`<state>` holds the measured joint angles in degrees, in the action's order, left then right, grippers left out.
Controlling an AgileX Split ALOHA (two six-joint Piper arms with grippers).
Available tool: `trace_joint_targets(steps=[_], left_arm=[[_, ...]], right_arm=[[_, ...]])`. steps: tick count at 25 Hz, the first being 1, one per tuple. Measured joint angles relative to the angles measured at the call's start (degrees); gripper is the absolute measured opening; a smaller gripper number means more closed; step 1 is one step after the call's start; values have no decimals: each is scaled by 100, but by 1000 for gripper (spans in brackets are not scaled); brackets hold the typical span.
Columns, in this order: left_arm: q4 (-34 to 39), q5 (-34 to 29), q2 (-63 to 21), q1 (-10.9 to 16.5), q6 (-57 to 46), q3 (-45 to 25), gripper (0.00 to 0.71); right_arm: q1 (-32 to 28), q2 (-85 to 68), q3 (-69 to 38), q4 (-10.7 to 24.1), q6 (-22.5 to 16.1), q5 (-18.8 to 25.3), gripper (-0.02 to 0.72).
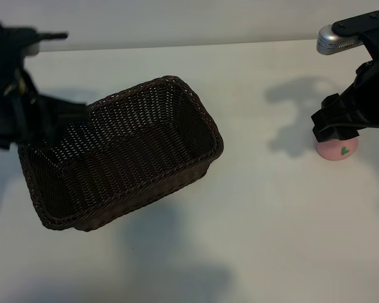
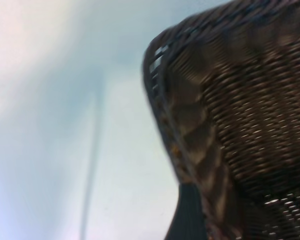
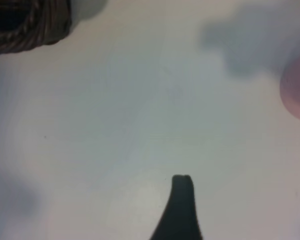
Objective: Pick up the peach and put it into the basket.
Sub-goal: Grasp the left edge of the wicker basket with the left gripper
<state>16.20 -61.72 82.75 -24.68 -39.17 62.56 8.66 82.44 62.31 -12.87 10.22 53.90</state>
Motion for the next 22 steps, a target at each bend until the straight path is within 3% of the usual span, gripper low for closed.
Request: trace_joint_targets(steps=[4,11,18,22], left_arm=[[-367,499,-215,497,-72,-646,592],[-623,1222,-247,1068,-110,-1423,592],[-941,1876,-233,1677,32,-1624,592],[-1245,2098,-97,1818,386,-1628,592]], right_arm=[[0,0,0,0,0,0,595],[0,0,0,5,0,0,595],[0,0,0,5,6,0,595],[0,0,0,5,6,0,595]])
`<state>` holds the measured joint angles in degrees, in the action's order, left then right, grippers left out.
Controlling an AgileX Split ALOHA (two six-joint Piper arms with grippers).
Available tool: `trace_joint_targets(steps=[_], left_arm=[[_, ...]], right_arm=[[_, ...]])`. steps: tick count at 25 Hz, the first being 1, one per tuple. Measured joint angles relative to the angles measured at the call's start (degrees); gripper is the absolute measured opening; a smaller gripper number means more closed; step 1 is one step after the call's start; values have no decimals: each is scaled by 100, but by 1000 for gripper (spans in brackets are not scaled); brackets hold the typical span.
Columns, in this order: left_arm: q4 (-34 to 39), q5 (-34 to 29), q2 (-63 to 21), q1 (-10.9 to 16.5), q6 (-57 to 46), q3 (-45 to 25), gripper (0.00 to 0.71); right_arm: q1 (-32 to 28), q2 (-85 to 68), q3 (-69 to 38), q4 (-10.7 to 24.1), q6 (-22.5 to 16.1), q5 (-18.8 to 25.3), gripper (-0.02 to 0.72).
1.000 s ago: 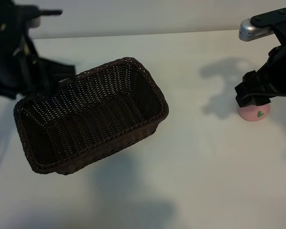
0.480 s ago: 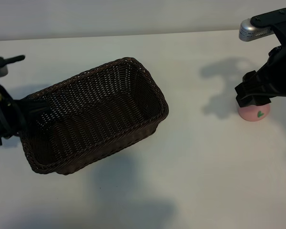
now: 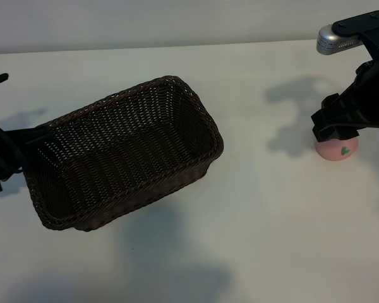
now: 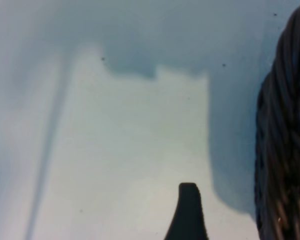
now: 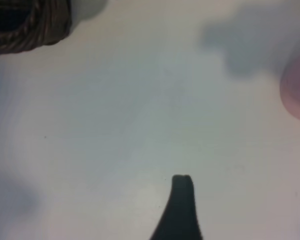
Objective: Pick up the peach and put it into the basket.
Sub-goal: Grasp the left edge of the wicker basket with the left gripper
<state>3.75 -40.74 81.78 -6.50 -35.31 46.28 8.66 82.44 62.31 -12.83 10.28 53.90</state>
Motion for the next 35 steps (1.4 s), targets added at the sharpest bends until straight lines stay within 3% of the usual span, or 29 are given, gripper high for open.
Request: trace_joint_targets(steps=[17,32,35], left_arm=[[-645,865,1100,3,750,0,592],[-689,1032,1622,3,952,0,590],[-689,1032,1622,3,957,0,550]], right_arm=[[0,0,0,0,7,5,595],[0,0,0,6,11,5,595],[0,0,0,18,11,5,595]])
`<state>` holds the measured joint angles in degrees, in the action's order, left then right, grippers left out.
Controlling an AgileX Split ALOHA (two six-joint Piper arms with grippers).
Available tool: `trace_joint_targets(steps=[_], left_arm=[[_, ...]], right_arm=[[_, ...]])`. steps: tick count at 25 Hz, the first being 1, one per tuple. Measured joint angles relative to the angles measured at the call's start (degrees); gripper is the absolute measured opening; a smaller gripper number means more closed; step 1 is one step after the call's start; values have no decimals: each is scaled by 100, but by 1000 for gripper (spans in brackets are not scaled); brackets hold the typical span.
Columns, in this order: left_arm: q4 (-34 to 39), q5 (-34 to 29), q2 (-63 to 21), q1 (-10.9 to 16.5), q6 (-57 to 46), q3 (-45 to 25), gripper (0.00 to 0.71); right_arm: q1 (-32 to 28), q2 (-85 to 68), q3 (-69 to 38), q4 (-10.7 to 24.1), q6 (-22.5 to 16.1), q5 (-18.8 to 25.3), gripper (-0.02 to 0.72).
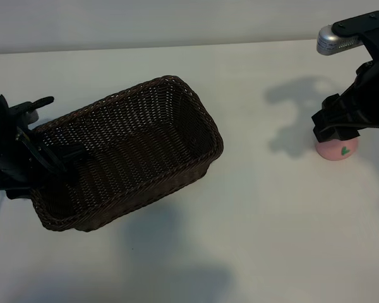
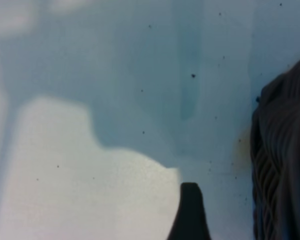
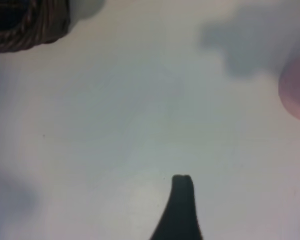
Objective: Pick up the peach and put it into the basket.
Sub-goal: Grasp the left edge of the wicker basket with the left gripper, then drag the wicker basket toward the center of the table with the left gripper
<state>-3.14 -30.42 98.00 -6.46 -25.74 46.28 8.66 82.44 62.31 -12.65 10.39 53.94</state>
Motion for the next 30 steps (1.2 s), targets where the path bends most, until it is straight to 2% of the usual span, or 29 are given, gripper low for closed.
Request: trace_joint_targets(steps=[5,13,20,21,23,30], left_arm=[[-43,15,0,2,-50,0,401],[-43,-27,-78,2,85,0,390],[-153,-51,-510,2,234,0,390],[-245,-51,-577,7,311,0,390],[-486,-40,-690,70,556,0,308],[-2169,91,-912,436,2023,-25,309]], right_arm=[[0,0,0,0,0,0,595],[0,0,0,1,0,0,595],[0,0,0,1,0,0,595],[0,0,0,1,0,0,595],[0,0,0,1,0,0,595],[0,0,0,8,0,0,595]])
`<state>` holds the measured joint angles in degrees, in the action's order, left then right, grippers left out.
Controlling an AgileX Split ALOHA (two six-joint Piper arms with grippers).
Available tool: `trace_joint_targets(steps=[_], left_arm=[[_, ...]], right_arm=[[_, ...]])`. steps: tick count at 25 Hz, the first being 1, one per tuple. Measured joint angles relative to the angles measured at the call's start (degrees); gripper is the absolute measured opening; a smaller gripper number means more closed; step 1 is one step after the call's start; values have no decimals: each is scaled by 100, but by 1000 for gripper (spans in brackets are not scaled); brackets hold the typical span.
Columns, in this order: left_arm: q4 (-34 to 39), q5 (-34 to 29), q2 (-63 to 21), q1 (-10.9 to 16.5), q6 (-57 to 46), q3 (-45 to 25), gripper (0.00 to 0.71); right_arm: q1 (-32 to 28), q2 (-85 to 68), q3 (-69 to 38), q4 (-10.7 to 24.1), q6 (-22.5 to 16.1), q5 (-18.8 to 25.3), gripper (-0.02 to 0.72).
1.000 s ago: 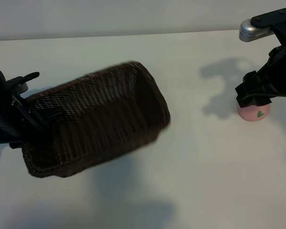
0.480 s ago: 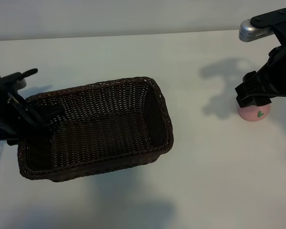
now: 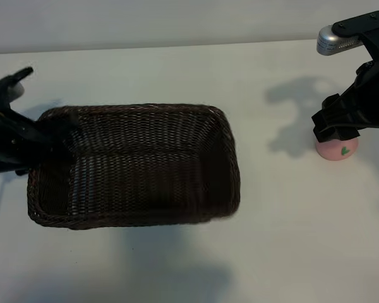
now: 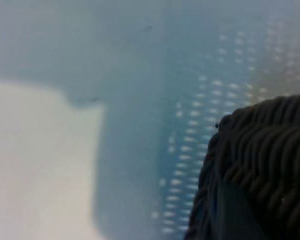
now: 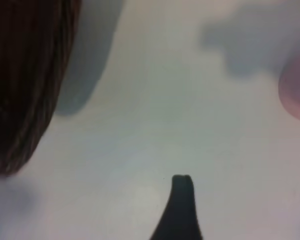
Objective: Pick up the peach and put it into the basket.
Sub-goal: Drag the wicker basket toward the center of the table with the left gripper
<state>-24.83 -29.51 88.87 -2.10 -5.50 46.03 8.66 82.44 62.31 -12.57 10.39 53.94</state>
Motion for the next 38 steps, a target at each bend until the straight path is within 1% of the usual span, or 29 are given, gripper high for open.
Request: trace_joint_targets(steps=[6,10,14,20,23,26,35,38], left_arm=[[-1495,1,-211,264,1364,-26,309],[-2077,1,-230,290,1881,-26,309],[-2178,-31,-214,295,2140,87,309],[-2077,-326,142,301,2189,836,309],[-2035,-386,365,282,2194,1091,309],[-1928,-386,572,158,2162,1264,309],[-1588,-260,1370,-577,1760,1791,309],[-1594,-210,1510,-660,1630,1888,309]], right_arm=[[0,0,0,16,0,0,595],[0,0,0,23,2,1,595],[0,0,0,28,2,6,595],[0,0,0,34,2,6,595],[0,0,0,34,2,6,595],[0,0,0,34,2,6,595],[0,0,0,39,2,6,595],[0,0,0,44,2,19,595]])
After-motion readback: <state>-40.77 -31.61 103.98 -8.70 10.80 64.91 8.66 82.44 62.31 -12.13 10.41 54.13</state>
